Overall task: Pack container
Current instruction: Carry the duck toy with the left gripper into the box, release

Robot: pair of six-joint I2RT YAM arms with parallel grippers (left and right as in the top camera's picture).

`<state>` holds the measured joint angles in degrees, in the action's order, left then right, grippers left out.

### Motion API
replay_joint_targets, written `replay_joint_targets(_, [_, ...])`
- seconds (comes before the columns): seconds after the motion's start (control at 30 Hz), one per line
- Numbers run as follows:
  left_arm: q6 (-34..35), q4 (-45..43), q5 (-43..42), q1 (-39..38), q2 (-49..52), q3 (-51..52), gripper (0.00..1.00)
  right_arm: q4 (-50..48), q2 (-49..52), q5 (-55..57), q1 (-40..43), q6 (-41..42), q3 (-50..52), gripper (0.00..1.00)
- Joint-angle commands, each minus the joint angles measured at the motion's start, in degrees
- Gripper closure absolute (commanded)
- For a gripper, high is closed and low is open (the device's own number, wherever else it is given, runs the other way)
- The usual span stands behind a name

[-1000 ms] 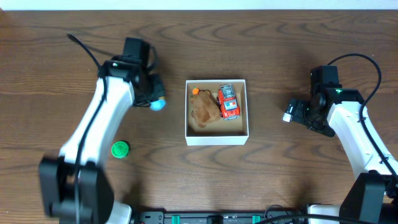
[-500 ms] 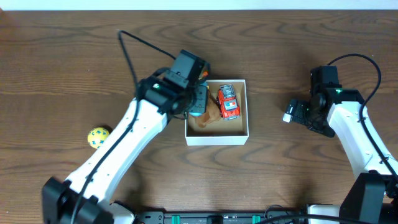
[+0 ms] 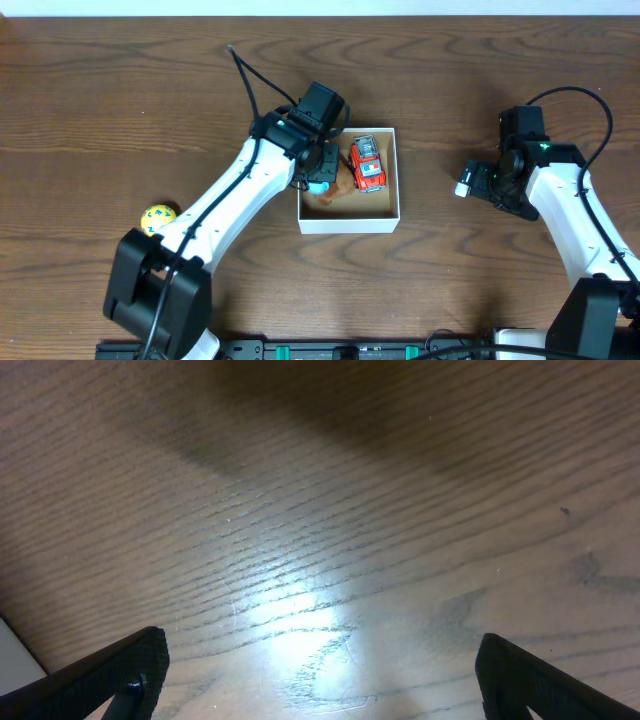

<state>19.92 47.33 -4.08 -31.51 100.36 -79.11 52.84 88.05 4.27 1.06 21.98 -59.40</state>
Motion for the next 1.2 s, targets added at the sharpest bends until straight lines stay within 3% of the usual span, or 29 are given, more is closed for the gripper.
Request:
replay_joint_targets(0.0, [0.98,1.05,1.05,0.13,1.29,0.13,0.92,0.07,-0.17,-0.22,0.26,-1.07,0.26,0.01])
replay_joint_targets(0.1, [0.94,2.23,1.05,0.13,1.44,0.13,0.71,0.07,-0.17,-0.22,0.26,-1.07,0.26,0.01])
replay_joint_targets(0.33, [0.96,2.78,1.05,0.13,1.07,0.13,0.69,0.02,-0.17,-0.22,0.26,-1.07,0.26,0.01])
replay_joint_targets(0.47, [0.96,3.26,0.42,0.13,1.05,0.13,0.69,0.04,-0.17,-0.22,0.26,-1.07,0.26,0.01])
replay_joint_targets(0.6, [0.94,3.10,0.46,0.13,0.17,0.11,0.94,0.04,-0.17,-0.22,0.26,-1.07,0.26,0.01])
replay_joint_targets(1.0, [-0.81,3.32,0.44,-3.08,-7.54,-0.22,0.94,0.00,-0.17,-0.22,0.26,-1.07,0.26,0.01])
replay_joint_targets(1.17, [-10.97,2.58,0.46,-10.62,-8.59,-0.20,0.94,-0.15,-0.17,-0.22,0.26,-1.07,0.26,0.01])
